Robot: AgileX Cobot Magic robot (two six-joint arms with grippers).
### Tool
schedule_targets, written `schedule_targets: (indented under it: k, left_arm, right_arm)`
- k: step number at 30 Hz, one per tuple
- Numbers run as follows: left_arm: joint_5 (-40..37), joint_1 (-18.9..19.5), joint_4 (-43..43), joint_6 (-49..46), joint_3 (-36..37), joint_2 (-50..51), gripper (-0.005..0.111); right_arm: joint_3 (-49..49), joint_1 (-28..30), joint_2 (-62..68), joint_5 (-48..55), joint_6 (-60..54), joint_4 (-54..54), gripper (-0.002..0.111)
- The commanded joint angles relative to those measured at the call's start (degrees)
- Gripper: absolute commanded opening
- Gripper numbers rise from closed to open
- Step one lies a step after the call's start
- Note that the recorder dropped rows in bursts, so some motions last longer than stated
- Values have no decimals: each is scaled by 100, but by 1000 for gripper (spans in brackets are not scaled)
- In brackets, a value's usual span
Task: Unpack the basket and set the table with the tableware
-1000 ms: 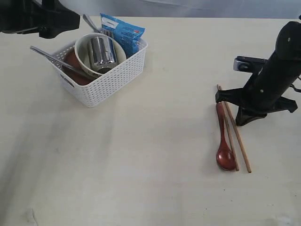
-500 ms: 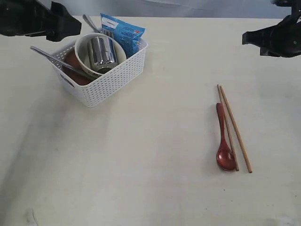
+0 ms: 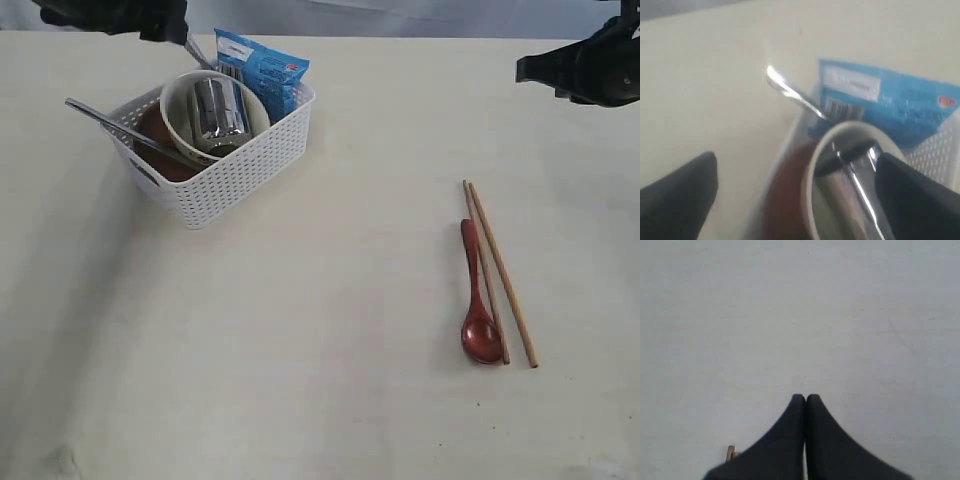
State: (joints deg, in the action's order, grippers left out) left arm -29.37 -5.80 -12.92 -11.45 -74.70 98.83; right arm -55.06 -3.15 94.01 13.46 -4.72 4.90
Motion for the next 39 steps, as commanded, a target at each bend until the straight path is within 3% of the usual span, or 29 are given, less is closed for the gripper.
schedule_targets:
  k: [1,7,20,25,33,39]
  left_arm:
    - [491,-5,-52,515,-585,442,80]
    - [1568,-5,-844,634,-709,1124,80]
    - [2434,-5,-1299,634,-709,1988,78]
    - [2519,-5,-1340,634,-709,2132,61]
    - [2626,-5,-1340,634,-709,2142,48]
    - [2638,-5,-1340,634,-709,2142,0]
  right_arm:
    - [-16,10,-3,13,-61,-18,0]
    - [-16,10,-3,51,-61,-18,0]
    - [-16,10,-3,-28,-61,-18,0]
    - [-16,10,-3,-50,-61,-18,0]
    - [-16,10,-3,-50,-61,-18,0]
    - [-16,10,-3,-50,-61,-18,0]
